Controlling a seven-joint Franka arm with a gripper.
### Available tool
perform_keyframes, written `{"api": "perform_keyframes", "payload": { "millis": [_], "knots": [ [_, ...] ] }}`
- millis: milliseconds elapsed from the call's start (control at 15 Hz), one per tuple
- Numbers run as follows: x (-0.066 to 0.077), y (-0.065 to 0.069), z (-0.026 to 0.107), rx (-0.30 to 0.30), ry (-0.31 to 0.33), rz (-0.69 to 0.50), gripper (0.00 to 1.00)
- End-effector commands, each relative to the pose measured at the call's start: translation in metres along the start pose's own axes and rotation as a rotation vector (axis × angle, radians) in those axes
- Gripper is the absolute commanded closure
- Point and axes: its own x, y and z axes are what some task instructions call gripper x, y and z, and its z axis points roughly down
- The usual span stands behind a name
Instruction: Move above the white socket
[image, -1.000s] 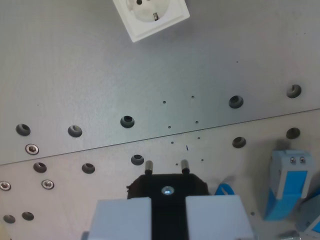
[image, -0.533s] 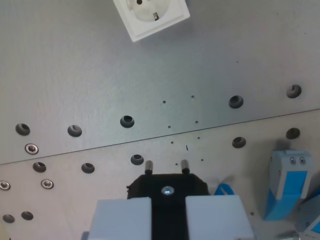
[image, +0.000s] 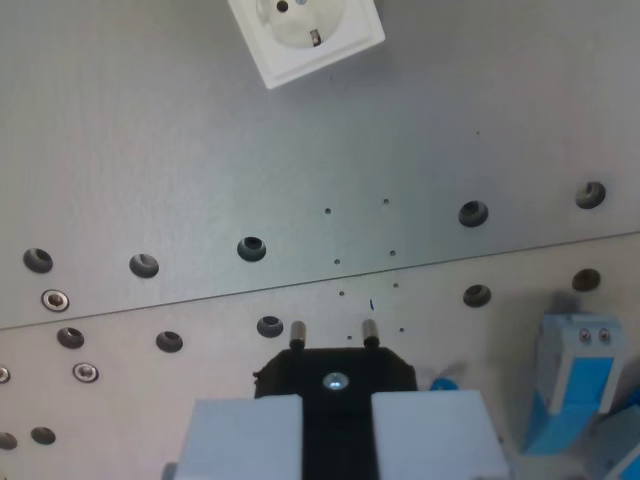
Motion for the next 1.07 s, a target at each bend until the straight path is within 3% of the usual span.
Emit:
{"api": "perform_keyframes", "payload": {
  "millis": [67, 1067],
  "knots": [
    [0.007, 0.0, 0.01, 0.001, 0.024, -0.084, 1.0],
    [0.029, -0.002, 0.06, -0.012, 0.022, -0.26, 1.0]
  ]
}}
